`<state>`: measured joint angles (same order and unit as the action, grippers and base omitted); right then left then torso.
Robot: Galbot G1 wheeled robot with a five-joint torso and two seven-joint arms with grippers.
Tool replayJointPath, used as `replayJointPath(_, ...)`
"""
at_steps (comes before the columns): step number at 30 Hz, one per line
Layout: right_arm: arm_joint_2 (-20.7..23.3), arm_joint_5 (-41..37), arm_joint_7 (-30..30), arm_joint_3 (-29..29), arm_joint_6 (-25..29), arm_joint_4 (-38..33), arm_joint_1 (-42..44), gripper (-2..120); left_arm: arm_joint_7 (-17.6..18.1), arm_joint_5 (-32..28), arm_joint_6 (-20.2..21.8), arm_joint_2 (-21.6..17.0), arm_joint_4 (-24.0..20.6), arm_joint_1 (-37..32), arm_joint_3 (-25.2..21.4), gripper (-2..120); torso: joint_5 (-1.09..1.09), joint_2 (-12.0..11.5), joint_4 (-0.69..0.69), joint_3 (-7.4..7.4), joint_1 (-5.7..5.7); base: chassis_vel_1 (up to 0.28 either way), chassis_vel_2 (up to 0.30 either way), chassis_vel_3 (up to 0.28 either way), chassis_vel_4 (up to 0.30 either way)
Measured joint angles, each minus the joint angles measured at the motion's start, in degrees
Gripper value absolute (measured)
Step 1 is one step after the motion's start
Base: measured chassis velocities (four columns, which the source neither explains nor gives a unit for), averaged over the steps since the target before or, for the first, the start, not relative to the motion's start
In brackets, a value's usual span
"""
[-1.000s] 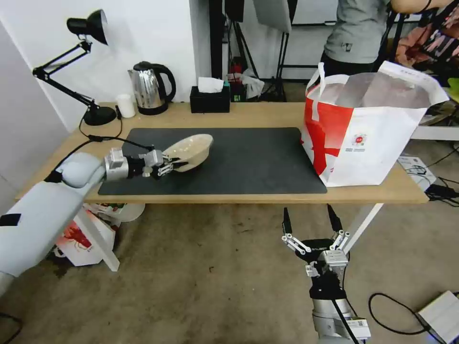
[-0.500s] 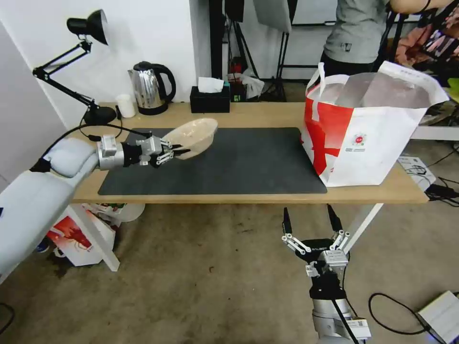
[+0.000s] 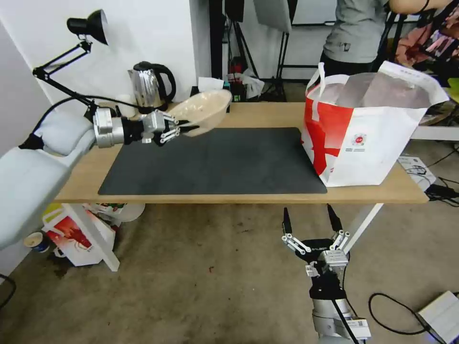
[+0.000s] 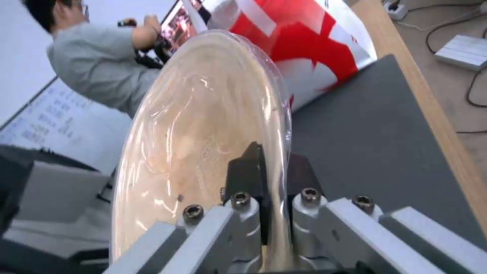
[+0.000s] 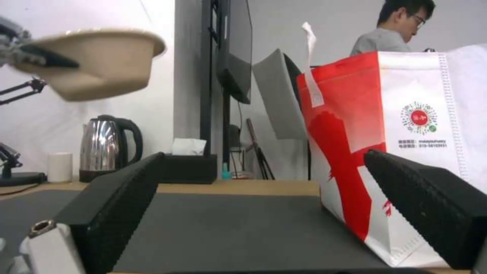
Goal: Pick up the trash from the table and place it into the takeout bag.
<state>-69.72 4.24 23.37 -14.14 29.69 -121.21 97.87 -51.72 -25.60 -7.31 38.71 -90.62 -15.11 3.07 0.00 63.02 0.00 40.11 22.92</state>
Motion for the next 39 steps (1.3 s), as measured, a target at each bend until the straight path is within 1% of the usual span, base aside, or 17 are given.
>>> replayJointPath(6, 0.0, 0.0, 0.0, 0.0, 0.0, 0.0, 0.0, 100, 0.1, -0.4, -0.1, 0.4, 1.3, 4.9, 3.4, 0, 0.00, 0.0, 0.01, 0.00, 0.00, 0.000, 0.000, 0.000, 0.000)
replayJointPath(9, 0.0, 0.0, 0.0, 0.0, 0.0, 0.0, 0.0, 100, 0.1, -0.7, -0.3, 1.8, 3.4, 10.6, 6.5, 0, 0.01, 0.0, 0.00, 0.00, 0.00, 0.000, 0.000, 0.000, 0.000)
replayJointPath(17, 0.0, 0.0, 0.0, 0.0, 0.0, 0.0, 0.0, 100, 0.2, -0.8, -0.8, 4.4, 6.5, 17.3, 10.2, 0, 0.01, 0.0, 0.00, 0.00, 0.00, 0.000, 0.000, 0.000, 0.000)
replayJointPath(20, 0.0, 0.0, 0.0, 0.0, 0.0, 0.0, 0.0, 100, 0.2, -0.7, -1.4, 6.9, 10.2, 22.5, 13.3, 0, 0.00, 0.0, 0.01, 0.00, 0.00, 0.000, 0.000, 0.000, 0.000)
replayJointPath(21, 0.0, 0.0, 0.0, 0.0, 0.0, 0.0, 0.0, 100, 0.2, -0.7, -1.4, 6.9, 10.2, 22.5, 13.3, 0, 0.00, 0.0, 0.01, 0.00, 0.00, 0.000, 0.000, 0.000, 0.000)
replayJointPath(24, 0.0, 0.0, 0.0, 0.0, 0.0, 0.0, 0.0, 100, 0.1, -0.7, -1.7, 10.1, 14.0, 27.6, 16.8, 0, 0.01, 0.0, 0.01, 0.00, 0.00, 0.000, 0.000, 0.000, 0.000)
replayJointPath(26, 0.0, 0.0, 0.0, 0.0, 0.0, 0.0, 0.0, 100, 0.0, -0.6, -1.8, 12.3, 16.1, 29.8, 18.3, 0, 0.01, 0.0, 0.00, 0.00, 0.00, 0.000, 0.000, 0.000, 0.000)
replayJointPath(27, 0.0, 0.0, 0.0, 0.0, 0.0, 0.0, 0.0, 100, 0.0, -0.6, -1.8, 12.3, 16.1, 29.8, 18.3, 0, 0.01, 0.0, 0.00, 0.00, 0.00, 0.000, 0.000, 0.000, 0.000)
replayJointPath(28, 0.0, 0.0, 0.0, 0.0, 0.0, 0.0, 0.0, 100, 0.0, -0.6, -1.8, 13.7, 17.4, 31.1, 19.4, 0, 0.02, 0.0, -0.02, 0.00, 0.00, 0.000, 0.000, 0.000, 0.000)
replayJointPath(29, 0.0, 0.0, 0.0, 0.0, 0.0, 0.0, 0.0, 100, -0.1, -0.6, -2.0, 15.0, 18.5, 32.3, 20.4, 0, 0.02, 0.0, -0.01, 0.00, 0.00, 0.000, 0.000, 0.000, 0.000)
replayJointPath(30, 0.0, 0.0, 0.0, 0.0, 0.0, 0.0, 0.0, 100, -0.1, -0.5, -2.0, 16.1, 19.4, 33.1, 21.1, 0, 0.02, 0.0, 0.01, 0.00, 0.01, 0.000, 0.000, 0.000, 0.000)
replayJointPath(31, 0.0, 0.0, 0.0, 0.0, 0.0, 0.0, 0.0, 100, -0.1, -0.5, -2.0, 16.1, 19.4, 33.1, 21.1, 0, 0.02, 0.0, 0.01, 0.00, 0.01, 0.000, 0.000, 0.000, 0.000)
replayJointPath(33, 0.0, 0.0, 0.0, 0.0, 0.0, 0.0, 0.0, 100, -0.2, -0.4, -2.2, 18.2, 20.7, 34.2, 22.3, 0, 0.01, 0.0, 0.00, 0.00, 0.00, 0.000, 0.000, 0.000, 0.000)
replayJointPath(34, 0.0, 0.0, 0.0, 0.0, 0.0, 0.0, 0.0, 100, -0.2, -0.2, -2.2, 20.2, 21.8, 34.8, 23.0, 0, 0.01, 0.0, 0.01, 0.00, 0.01, 0.000, 0.000, 0.000, 0.000)
replayJointPath(35, 0.0, 0.0, 0.0, 0.0, 0.0, 0.0, 0.0, 100, -0.2, -0.2, -2.2, 20.2, 21.8, 34.8, 23.0, 0, 0.01, 0.0, 0.01, 0.00, 0.01, 0.000, 0.000, 0.000, 0.000)
replayJointPath(38, 0.0, 0.0, 0.0, 0.0, 0.0, 0.0, 0.0, 100, -0.3, 0.6, -2.4, 23.9, 23.8, 35.5, 23.8, 0, 0.02, 0.0, 0.00, 0.00, 0.01, 0.000, 0.000, 0.000, 0.000)
replayJointPath(39, 0.0, 0.0, 0.0, 0.0, 0.0, 0.0, 0.0, 100, -0.3, 0.6, -2.4, 23.9, 23.8, 35.5, 23.8, 0, 0.02, 0.0, 0.00, 0.00, 0.01, 0.000, 0.000, 0.000, 0.000)
